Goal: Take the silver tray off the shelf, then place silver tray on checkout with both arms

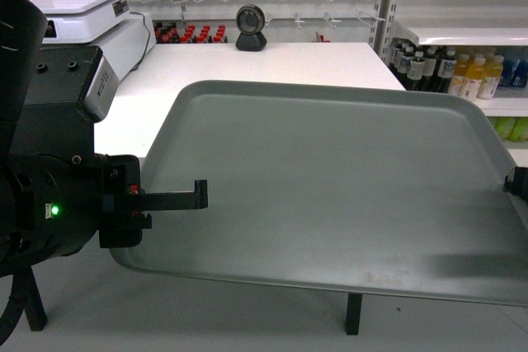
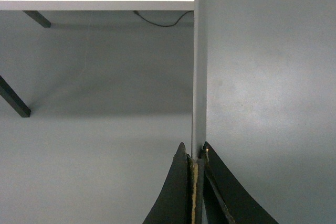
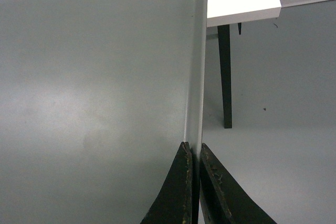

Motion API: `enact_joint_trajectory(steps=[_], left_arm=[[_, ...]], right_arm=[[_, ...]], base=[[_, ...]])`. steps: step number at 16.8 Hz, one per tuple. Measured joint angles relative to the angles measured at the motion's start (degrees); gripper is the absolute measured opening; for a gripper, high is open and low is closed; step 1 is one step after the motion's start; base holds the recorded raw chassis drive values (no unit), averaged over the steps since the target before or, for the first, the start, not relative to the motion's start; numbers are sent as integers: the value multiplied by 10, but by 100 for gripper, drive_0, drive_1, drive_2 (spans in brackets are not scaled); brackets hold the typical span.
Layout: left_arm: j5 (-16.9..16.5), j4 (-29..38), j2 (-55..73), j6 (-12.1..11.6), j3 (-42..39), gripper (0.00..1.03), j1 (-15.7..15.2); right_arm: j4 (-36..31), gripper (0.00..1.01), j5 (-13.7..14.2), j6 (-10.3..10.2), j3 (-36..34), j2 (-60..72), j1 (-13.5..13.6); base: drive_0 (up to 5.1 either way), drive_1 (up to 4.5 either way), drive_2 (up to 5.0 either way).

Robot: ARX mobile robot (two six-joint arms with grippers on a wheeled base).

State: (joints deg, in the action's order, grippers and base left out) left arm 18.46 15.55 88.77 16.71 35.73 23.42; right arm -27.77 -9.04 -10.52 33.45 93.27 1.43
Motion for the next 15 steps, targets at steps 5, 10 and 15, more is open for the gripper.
enact_joint_trajectory(steps=[5, 10, 15], left_arm=[[0, -2, 0, 0, 0, 3, 0], [0, -5, 0, 0, 0, 3, 0], [0, -2, 0, 0, 0, 3, 0]], right_arm=[[3, 3, 0, 0, 0, 0, 0], [3, 3, 0, 0, 0, 0, 0], [3, 3, 0, 0, 0, 0, 0]], base=[[-3, 411, -418], [4, 417, -410], [-3, 411, -416]])
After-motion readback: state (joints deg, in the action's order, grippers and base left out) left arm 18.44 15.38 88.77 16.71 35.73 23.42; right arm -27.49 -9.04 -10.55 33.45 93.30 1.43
